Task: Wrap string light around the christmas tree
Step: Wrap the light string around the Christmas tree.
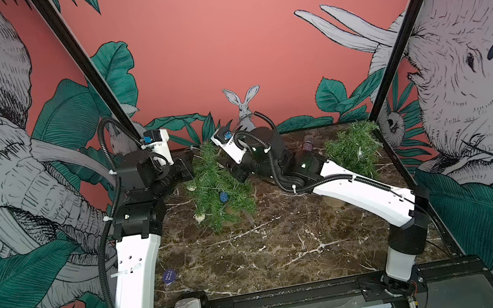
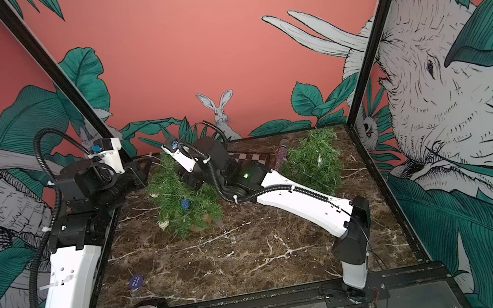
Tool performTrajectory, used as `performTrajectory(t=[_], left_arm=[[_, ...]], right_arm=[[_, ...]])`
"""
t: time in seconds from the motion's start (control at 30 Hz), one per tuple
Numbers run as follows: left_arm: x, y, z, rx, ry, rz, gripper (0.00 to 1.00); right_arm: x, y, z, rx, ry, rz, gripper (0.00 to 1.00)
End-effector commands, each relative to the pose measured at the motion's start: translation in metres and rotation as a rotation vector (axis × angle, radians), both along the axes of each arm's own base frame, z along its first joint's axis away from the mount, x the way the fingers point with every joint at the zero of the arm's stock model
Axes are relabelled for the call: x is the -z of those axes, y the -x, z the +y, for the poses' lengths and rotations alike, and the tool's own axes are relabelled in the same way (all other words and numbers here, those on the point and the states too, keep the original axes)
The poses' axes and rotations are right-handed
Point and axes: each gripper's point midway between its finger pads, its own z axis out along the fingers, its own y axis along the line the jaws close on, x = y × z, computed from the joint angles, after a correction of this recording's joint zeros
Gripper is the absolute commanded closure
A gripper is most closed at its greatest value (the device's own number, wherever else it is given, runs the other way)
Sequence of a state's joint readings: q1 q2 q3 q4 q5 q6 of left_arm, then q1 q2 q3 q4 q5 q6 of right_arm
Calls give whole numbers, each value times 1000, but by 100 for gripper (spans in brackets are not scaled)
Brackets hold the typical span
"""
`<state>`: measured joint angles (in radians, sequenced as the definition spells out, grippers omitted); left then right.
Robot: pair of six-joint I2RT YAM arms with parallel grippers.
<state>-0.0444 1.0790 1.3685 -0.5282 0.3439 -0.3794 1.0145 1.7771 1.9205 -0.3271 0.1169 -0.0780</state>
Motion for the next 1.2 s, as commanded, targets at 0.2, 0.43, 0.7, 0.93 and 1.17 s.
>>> performTrajectory(t=[0.2, 0.43, 0.7, 0.93, 1.17], left_arm=[[91, -24, 28, -121, 39, 384, 100], [103, -38, 44, -153, 129, 415, 100], [108, -45, 35, -68, 101, 488, 86], [129, -14, 99, -312, -264, 579, 54], [118, 27, 128, -438, -424, 561, 48]], right_arm=[[-7, -7, -36, 80, -67, -3, 55], [-1, -7, -46, 98, -59, 0, 55], [10, -10, -47, 106, -43, 11, 55], [32, -5, -74, 155, -19, 60, 55], [99, 13, -119, 231, 147, 178, 60]])
